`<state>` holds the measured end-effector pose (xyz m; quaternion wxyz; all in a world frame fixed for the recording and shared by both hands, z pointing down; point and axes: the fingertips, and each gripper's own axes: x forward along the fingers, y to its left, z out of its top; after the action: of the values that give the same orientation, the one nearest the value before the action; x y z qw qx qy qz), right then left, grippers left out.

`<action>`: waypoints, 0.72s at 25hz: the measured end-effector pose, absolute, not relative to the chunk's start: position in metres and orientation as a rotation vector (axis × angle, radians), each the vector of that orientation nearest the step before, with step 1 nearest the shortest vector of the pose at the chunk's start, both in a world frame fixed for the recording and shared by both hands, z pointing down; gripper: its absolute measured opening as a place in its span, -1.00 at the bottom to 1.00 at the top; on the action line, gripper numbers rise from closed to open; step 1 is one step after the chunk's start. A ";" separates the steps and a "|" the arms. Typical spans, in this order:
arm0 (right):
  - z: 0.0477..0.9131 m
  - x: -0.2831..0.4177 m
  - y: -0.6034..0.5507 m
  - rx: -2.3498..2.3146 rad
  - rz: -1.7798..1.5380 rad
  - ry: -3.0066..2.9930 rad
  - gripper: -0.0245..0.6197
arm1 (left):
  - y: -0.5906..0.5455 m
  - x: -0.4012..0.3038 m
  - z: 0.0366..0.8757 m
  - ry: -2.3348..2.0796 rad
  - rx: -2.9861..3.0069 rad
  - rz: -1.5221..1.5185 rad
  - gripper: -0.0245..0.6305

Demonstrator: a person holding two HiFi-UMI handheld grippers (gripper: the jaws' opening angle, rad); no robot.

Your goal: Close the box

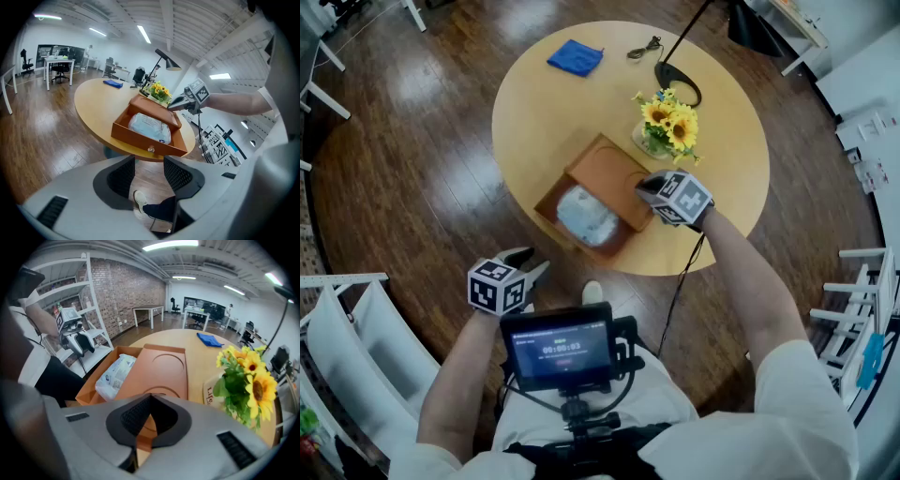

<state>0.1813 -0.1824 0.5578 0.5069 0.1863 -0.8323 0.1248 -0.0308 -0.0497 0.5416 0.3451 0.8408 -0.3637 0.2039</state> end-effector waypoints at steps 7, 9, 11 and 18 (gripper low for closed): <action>0.572 0.187 -0.190 0.257 0.227 -1.951 -0.92 | -0.070 0.013 0.576 -0.961 2.224 0.571 -0.32; 0.573 0.187 -0.190 0.257 0.210 -1.943 -0.92 | -0.075 0.020 0.587 -0.978 2.224 0.592 -0.33; 0.574 0.185 -0.191 0.252 0.207 -1.934 -0.92 | -0.079 0.025 0.597 -1.002 2.215 0.604 -0.38; 0.572 0.183 -0.190 0.232 0.233 -1.952 -0.92 | -0.090 0.040 0.602 -1.045 2.214 0.584 -0.61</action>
<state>0.1829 -0.1905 0.5719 0.5490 0.0979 -0.8242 0.0983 0.0400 -0.0902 0.6019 0.3074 0.8371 -0.3949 0.2209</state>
